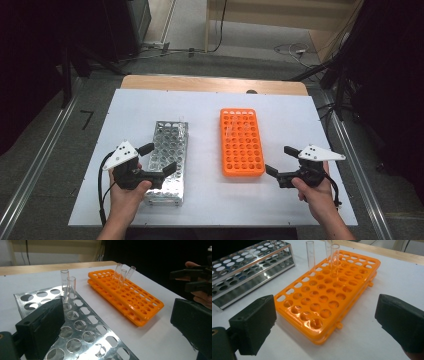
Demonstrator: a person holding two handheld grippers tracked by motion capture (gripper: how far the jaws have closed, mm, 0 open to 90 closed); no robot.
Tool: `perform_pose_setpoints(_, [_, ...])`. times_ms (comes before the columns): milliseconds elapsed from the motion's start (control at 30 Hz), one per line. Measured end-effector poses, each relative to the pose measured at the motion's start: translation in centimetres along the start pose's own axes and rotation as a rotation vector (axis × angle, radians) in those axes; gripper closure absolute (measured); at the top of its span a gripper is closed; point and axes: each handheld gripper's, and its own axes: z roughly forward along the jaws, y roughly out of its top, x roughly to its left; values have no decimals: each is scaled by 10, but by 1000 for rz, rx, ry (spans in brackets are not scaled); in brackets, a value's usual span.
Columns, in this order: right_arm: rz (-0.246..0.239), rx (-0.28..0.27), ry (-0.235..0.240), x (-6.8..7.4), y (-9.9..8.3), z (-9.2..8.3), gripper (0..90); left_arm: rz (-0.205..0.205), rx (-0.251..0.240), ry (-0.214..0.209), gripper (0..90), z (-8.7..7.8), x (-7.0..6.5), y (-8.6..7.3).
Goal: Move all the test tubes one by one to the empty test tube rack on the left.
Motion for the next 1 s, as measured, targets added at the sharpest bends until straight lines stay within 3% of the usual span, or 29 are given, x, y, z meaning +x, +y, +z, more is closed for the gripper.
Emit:
perform_pose_setpoints(267, [-28, 13, 14, 5, 14, 17, 24, 3, -1, 5, 0, -10, 0, -10])
perform_pose_setpoints(767, [-10, 4, 88, 14, 39, 57, 79, -9, -1, 10, 0, -15, 5, -13])
perform_pose_setpoints(1000, [11, 24, 54, 4, 40, 80, 136, -16, -7, 10, 0, -16, 7, -13])
